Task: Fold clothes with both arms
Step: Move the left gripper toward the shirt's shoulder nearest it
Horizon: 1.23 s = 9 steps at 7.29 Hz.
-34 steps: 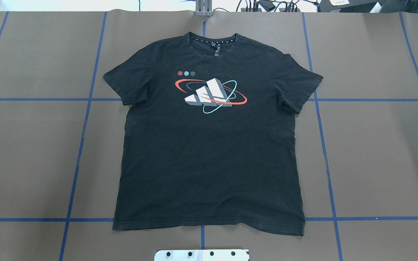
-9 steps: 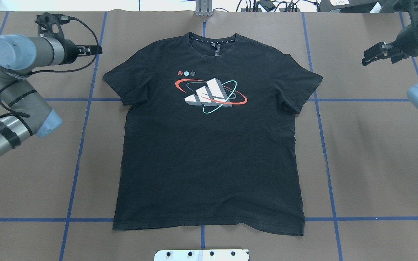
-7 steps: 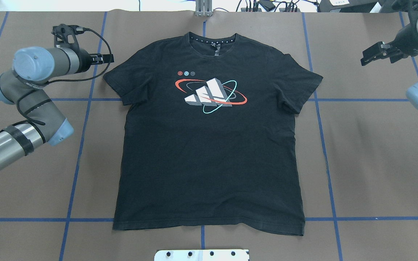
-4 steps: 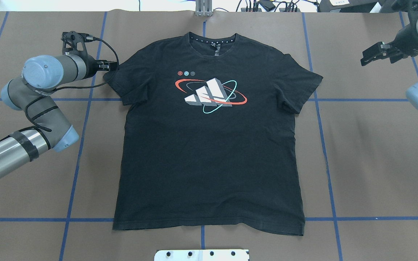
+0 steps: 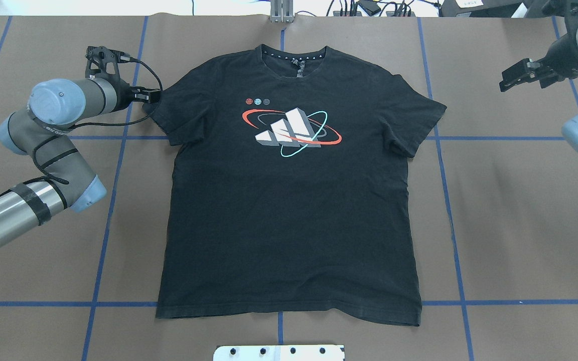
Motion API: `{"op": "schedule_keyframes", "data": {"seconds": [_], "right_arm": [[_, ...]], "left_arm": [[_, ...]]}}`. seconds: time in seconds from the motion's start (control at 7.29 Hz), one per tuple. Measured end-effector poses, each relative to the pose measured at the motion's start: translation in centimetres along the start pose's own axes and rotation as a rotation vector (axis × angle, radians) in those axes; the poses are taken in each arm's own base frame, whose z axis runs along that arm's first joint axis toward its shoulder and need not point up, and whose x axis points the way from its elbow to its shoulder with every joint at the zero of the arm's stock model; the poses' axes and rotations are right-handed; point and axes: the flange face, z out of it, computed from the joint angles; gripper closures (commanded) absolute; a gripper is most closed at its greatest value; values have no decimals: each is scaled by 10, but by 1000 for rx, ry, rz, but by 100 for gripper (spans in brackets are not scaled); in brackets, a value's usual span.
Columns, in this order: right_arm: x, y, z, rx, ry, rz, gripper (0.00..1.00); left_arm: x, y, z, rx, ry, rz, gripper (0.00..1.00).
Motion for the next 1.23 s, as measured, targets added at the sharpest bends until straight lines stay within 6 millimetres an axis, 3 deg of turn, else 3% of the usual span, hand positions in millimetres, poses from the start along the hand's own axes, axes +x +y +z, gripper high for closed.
{"op": "schedule_keyframes", "data": {"seconds": [0.27,0.82,1.23], "right_arm": [[1,0,0,3,6,1,1],[2,0,0,6,11,1,1],[2,0,1,4,11,2,1]], "left_arm": [[2,2,-6,-16,27,-5,26],[-8,21,-13,-50,39,-15,40],[-6,21,-11,-53,40,-15,41]]}}
